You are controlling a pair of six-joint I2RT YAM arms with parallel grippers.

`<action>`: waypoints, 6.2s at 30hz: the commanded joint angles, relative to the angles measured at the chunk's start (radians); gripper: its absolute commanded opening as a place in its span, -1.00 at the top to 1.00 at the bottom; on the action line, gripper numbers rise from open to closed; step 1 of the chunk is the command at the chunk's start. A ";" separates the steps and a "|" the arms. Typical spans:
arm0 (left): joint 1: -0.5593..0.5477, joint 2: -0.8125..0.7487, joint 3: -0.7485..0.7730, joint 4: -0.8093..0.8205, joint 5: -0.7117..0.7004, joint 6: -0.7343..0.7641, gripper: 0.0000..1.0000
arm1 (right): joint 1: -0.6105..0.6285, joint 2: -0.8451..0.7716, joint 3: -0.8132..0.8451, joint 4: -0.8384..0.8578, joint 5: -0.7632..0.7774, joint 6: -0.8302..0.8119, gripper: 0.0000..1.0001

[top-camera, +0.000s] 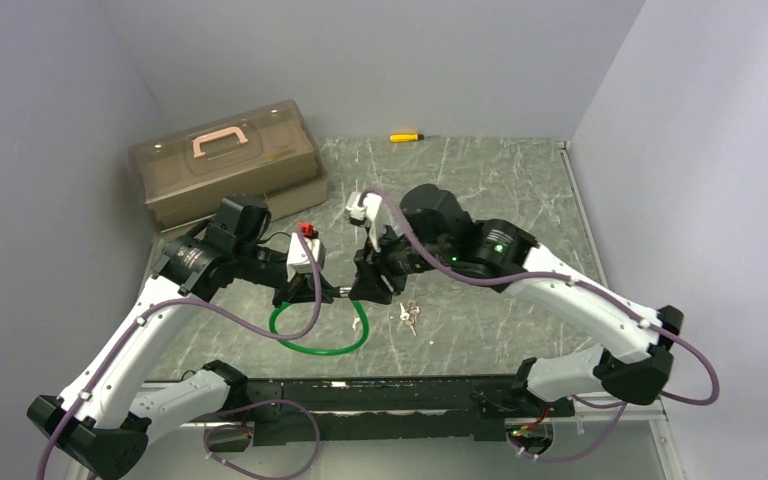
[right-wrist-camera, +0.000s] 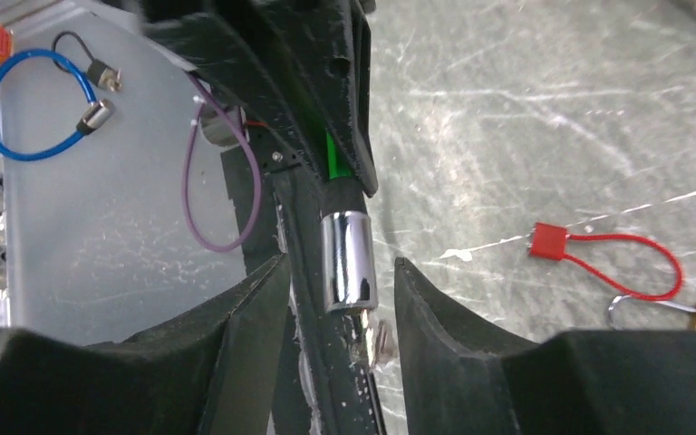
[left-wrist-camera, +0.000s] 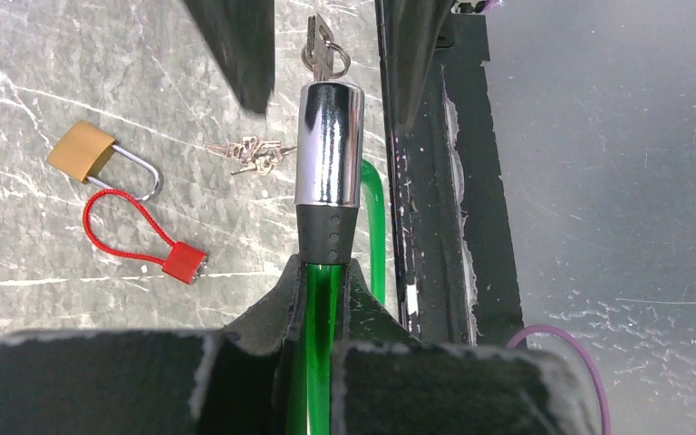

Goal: Unlock with the key
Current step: Unlock the lock.

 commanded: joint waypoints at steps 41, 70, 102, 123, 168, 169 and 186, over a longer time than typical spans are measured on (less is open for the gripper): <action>0.001 -0.020 0.124 0.117 0.082 -0.181 1.00 | -0.016 -0.181 -0.152 0.172 0.001 0.044 1.00; -0.129 0.005 0.377 0.138 -0.314 0.136 1.00 | -0.253 -0.143 -0.130 0.360 -0.303 0.395 0.99; -0.129 -0.010 0.362 0.085 -0.265 0.108 1.00 | -0.252 -0.189 -0.026 0.255 -0.267 0.198 0.46; -0.253 -0.021 0.345 0.252 -0.560 0.304 1.00 | -0.310 -0.100 -0.018 0.372 -0.281 0.571 1.00; -0.428 -0.164 0.204 0.454 -0.764 0.463 1.00 | -0.630 -0.168 0.068 0.492 -0.507 0.831 -0.42; -0.427 -0.163 0.214 0.452 -0.754 0.442 1.00 | -0.639 -0.179 0.059 0.485 -0.509 0.787 -0.47; -0.279 -0.062 0.418 0.432 -0.473 -0.119 1.00 | -0.580 -0.405 -0.326 0.839 -0.559 0.277 -0.95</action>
